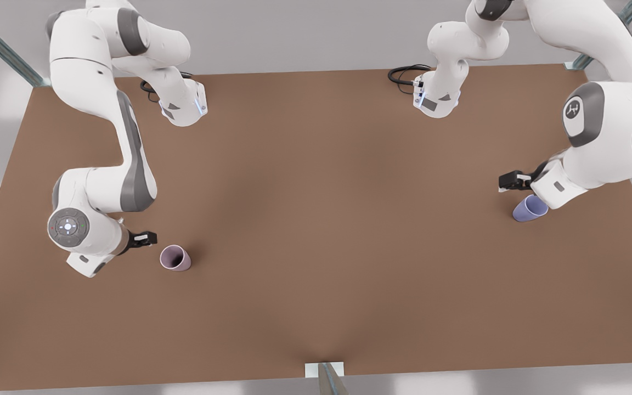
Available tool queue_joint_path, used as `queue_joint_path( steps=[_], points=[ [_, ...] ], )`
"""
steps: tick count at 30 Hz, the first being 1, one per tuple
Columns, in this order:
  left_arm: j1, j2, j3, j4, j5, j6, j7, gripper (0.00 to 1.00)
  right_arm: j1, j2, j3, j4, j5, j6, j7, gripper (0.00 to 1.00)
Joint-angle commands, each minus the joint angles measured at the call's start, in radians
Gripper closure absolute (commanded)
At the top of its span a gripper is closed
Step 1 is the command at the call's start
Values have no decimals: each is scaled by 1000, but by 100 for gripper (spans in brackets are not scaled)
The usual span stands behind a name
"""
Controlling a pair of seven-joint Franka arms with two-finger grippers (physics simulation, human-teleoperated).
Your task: Stack the cups, with the pink cup at the bottom and the purple cup at the top
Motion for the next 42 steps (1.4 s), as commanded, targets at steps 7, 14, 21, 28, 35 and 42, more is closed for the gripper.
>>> queue_joint_path(
  steps=[7,14,21,28,35,42],
  points=[
    [0,8,1,-4,-19,-74,10,0,0,58,-8,-120,55,357,56,0],
    [0,8,1,-12,-19,-72,10,0,-6,55,-8,-276,55,536,53,0],
    [0,8,1,-12,-18,-75,10,0,-13,64,-8,-368,75,648,53,0],
    [0,8,1,-16,-15,-77,10,0,-11,70,-8,-382,122,650,44,4],
    [0,8,1,-16,-15,-72,10,0,-11,93,-8,-385,127,676,53,38],
    [0,8,1,-16,-15,-72,10,0,-8,92,-8,-383,139,673,51,79]
  ],
)
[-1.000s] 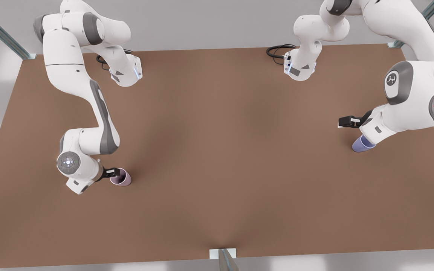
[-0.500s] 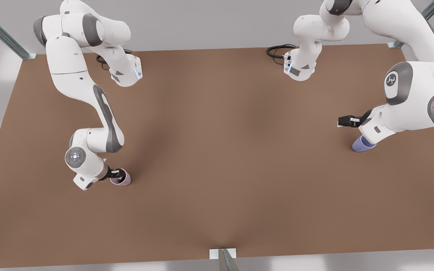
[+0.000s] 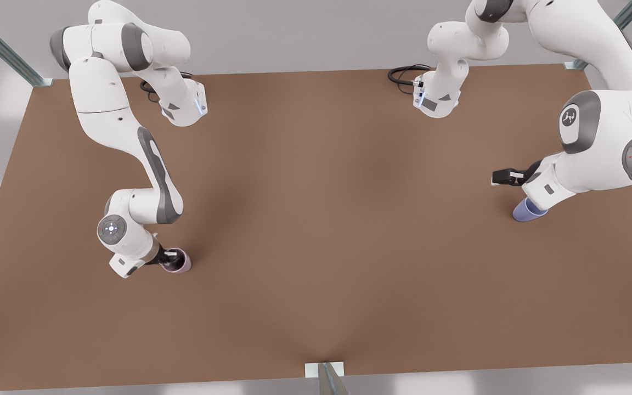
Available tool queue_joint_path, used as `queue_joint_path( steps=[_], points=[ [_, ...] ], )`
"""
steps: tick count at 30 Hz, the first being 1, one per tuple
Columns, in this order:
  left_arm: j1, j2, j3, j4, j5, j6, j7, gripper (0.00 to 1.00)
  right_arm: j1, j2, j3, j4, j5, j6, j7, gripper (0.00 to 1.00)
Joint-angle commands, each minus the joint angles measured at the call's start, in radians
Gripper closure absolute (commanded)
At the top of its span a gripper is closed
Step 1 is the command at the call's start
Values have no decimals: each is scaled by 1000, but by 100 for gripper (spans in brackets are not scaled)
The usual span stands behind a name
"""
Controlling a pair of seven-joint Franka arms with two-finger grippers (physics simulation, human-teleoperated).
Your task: Stack the cups, with the pink cup at the bottom and the purple cup at the top
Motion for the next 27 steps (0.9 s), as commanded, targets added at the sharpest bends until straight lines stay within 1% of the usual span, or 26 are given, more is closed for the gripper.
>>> queue_joint_path(
  steps=[1,5,8,10,12,14,17,18,21,23,25,26,27],
  points=[
    [0,0,0,0,0,1,1,0,0,-2,0,1,-1,6,6,79],
    [0,0,0,0,2,1,1,0,2,-25,0,2,-1,-9,-2,79],
    [0,0,0,0,2,1,1,0,14,-85,0,10,-1,-82,-2,79],
    [0,2,0,0,2,3,1,0,51,-117,3,16,2,-135,9,79],
    [0,5,2,0,2,3,1,0,118,-119,3,33,2,-142,89,79],
    [0,5,0,0,2,3,1,0,190,-110,6,68,2,-179,215,79],
    [0,5,0,0,3,3,1,0,295,-81,9,91,33,-176,422,79],
    [0,5,2,0,3,3,1,0,339,-64,9,134,73,-185,482,79],
    [0,5,2,0,3,3,1,0,468,1,9,208,79,-185,684,79],
    [0,5,0,0,3,-2,1,0,517,35,9,235,82,-158,779,79],
    [0,5,2,0,3,0,1,0,565,77,18,310,94,-168,873,79],
    [0,5,0,0,3,-2,1,0,580,91,24,330,145,-162,882,79],
    [0,5,2,0,3,0,1,0,594,105,24,340,148,-152,884,79]
  ],
)
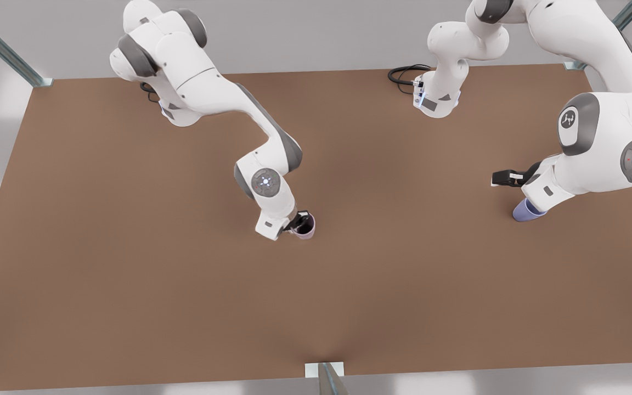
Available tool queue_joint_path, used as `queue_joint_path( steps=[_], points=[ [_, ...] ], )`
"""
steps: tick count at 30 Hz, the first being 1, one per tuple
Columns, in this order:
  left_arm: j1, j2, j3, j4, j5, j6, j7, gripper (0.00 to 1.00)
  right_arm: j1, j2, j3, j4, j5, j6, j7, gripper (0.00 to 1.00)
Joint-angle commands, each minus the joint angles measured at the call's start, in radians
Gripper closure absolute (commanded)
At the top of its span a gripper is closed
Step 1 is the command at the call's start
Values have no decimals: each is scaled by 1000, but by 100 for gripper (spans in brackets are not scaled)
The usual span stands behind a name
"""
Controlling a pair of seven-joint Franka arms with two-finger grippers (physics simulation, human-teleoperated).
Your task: Stack the cups, with the pink cup at the bottom and the purple cup at the top
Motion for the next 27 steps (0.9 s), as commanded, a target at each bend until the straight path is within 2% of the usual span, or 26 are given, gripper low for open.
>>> queue_joint_path(
  steps=[1,7,9,10,11,12,14,19,20,27],
  points=[
    [0,0,1,0,0,-1,0,0,23,30,2,27,31,7,534,79],
    [8,72,35,0,7,123,2,0,125,131,2,127,25,12,652,79],
    [17,108,99,2,16,234,8,0,140,133,-1,128,20,9,657,79],
    [49,79,104,-55,53,321,19,0,158,137,-10,128,11,9,658,79],
    [60,5,104,-196,76,459,34,0,160,137,-10,128,-1,9,658,79],
    [78,-12,104,-248,76,511,71,0,162,145,-10,128,-1,9,658,79],
    [181,14,102,-288,70,577,232,0,191,160,-38,128,-11,13,666,79],
    [296,86,101,-329,60,732,321,0,194,171,-39,128,-12,13,671,79],
    [302,92,101,-368,60,783,321,0,192,171,-47,128,-11,13,678,0],
    [350,102,102,-552,63,881,467,0,197,157,-47,128,-8,15,680,0]
  ],
)
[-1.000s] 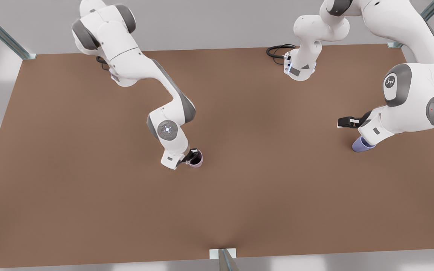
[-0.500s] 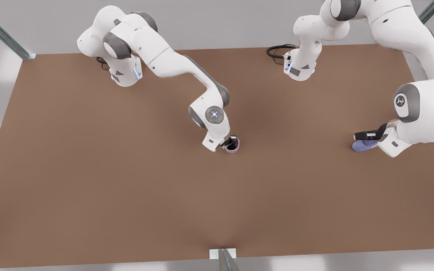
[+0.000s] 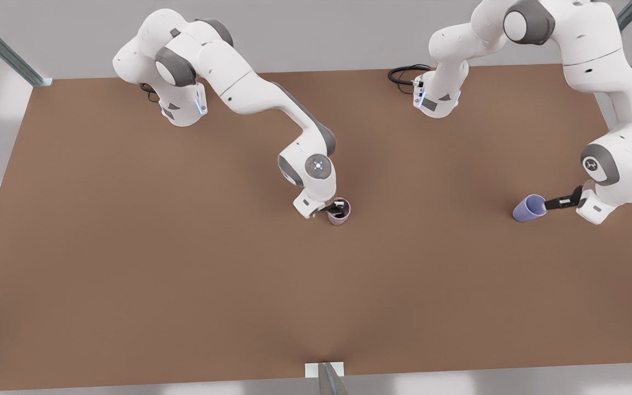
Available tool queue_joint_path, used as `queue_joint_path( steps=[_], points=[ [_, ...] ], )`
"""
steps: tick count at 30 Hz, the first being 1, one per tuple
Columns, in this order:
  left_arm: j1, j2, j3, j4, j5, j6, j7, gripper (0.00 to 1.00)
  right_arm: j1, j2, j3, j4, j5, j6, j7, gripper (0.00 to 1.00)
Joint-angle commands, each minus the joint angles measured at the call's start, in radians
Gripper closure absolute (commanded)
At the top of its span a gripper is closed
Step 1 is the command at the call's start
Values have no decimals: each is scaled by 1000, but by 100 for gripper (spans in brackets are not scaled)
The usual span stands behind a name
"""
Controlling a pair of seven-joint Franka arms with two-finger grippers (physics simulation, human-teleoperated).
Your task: Stack the cups, with the pink cup at the bottom and the purple cup at the top
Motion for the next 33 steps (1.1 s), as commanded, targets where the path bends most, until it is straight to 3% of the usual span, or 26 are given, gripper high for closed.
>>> queue_joint_path(
  steps=[1,5,9,12,14,16,19,20,21,23,31,33],
  points=[
    [1,-4,0,-31,3,110,266,0,0,-5,0,1,30,16,131,0],
    [24,0,3,-59,4,124,297,0,0,-31,1,38,34,10,134,0],
    [41,22,3,-71,3,162,294,0,-72,-220,1,36,55,-128,107,0],
    [53,51,3,-73,3,170,294,0,-389,-433,11,-14,32,-479,-590,0],
    [53,57,3,-94,3,181,294,0,-583,-585,11,-94,-101,-597,-901,0],
    [53,74,3,-96,3,188,292,0,-689,-642,14,-84,-160,-648,-958,0],
    [53,89,3,-96,-5,201,280,0,-696,-613,24,-30,-197,-729,-946,0],
    [53,88,3,-96,-54,201,277,7,-701,-608,21,-30,-194,-729,-949,0],
    [53,86,3,-104,-56,211,254,44,-738,-593,21,-15,-186,-729,-957,0],
    [53,80,3,-104,-57,196,243,61,-762,-587,11,-5,-180,-719,-966,0],
    [53,73,0,-131,-57,194,209,71,-768,-528,9,13,-178,-686,-960,0],
    [53,70,-1,-128,-57,190,211,79,-770,-522,8,13,-178,-648,-958,0]
  ],
)
